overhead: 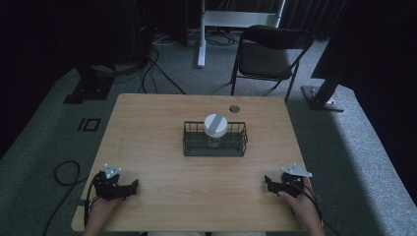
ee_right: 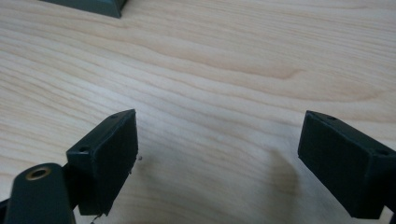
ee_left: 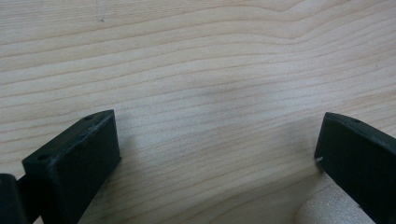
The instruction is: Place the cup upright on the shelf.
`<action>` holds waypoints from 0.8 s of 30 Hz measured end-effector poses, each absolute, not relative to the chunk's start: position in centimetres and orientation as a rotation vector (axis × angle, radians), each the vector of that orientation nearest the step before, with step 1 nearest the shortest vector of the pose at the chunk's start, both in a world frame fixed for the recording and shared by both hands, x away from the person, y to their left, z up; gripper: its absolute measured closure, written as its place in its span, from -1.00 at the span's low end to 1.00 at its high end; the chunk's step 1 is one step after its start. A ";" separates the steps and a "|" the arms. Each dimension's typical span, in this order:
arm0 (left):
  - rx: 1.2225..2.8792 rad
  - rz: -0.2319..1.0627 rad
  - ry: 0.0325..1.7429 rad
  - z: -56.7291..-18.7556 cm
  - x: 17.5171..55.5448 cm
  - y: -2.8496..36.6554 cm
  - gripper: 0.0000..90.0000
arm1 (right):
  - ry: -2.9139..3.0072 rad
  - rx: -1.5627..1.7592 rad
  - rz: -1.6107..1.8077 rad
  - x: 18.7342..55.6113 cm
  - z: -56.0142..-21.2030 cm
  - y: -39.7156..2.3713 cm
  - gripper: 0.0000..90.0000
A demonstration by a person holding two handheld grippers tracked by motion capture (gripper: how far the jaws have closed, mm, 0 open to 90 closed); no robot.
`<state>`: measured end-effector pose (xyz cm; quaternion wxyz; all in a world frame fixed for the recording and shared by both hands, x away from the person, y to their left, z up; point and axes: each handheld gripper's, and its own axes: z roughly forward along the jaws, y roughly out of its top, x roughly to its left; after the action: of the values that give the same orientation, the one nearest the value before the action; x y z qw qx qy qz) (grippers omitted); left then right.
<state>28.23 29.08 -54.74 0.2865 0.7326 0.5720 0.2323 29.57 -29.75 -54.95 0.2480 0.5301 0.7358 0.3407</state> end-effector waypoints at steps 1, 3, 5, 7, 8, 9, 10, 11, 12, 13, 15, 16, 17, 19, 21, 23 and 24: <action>1.958 0.621 1.529 -54.7 28.2 29.1 -0.99 | 2.006 1.446 0.927 29.5 -55.0 -29.8 -0.73; 1.958 0.621 1.529 -54.7 28.2 29.1 -0.99 | 2.004 1.462 0.920 29.3 -55.0 -29.8 -0.73; 1.958 0.621 1.529 -54.7 28.2 29.1 -0.99 | 1.998 1.477 0.908 29.3 -55.0 -29.8 -0.73; 1.958 0.621 1.529 -54.7 28.2 29.1 -0.99 | 1.985 1.504 0.885 29.3 -55.0 -29.9 -0.73; 1.958 0.621 1.528 -54.7 28.2 29.1 -0.99 | 1.981 1.520 0.875 29.3 -55.1 -29.9 -0.73; 1.958 0.621 1.529 -54.7 28.2 29.1 -0.99 | 1.975 1.535 0.859 29.4 -55.1 -30.0 -0.73; 1.958 0.621 1.529 -54.7 28.2 29.1 -0.99 | 1.963 1.545 0.845 29.4 -55.1 -30.0 -0.73; 1.958 0.621 1.529 -54.7 28.2 29.1 -0.99 | 1.956 1.550 0.841 29.4 -55.1 -30.0 -0.73; 1.958 0.621 1.529 -54.7 28.2 29.1 -0.99 | 1.954 1.554 0.842 29.4 -55.1 -30.0 -0.73; 1.958 0.621 1.529 -54.7 28.2 29.1 -0.99 | 1.952 1.571 0.847 29.4 -55.1 -30.0 -0.73; 1.958 0.621 1.529 -54.7 28.2 29.1 -0.99 | 1.946 1.586 0.856 29.5 -55.1 -30.1 -0.73; 1.958 0.622 1.529 -54.7 28.2 29.1 -0.99 | 1.947 1.584 0.853 29.5 -55.1 -30.1 -0.73; 1.958 0.621 1.529 -54.7 28.2 29.1 -0.99 | 1.948 1.584 0.852 29.5 -55.1 -30.1 -0.73; 1.958 0.621 1.529 -54.7 28.2 29.1 -0.99 | 1.946 1.586 0.851 29.5 -55.1 -30.1 -0.73; 1.958 0.621 1.529 -54.7 28.2 29.1 -0.99 | 1.945 1.588 0.850 29.5 -55.1 -30.1 -0.73; 1.958 0.621 1.529 -54.7 28.2 29.1 -0.99 | 1.945 1.588 0.850 29.5 -55.1 -30.1 -0.73; 1.958 0.621 1.529 -54.7 28.2 29.1 -0.99 | 1.945 1.588 0.850 29.5 -55.1 -30.1 -0.73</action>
<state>28.23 29.09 -54.73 0.2863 0.7327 0.5720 0.2324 29.54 -30.08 -55.14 0.2428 0.5810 0.7119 0.3111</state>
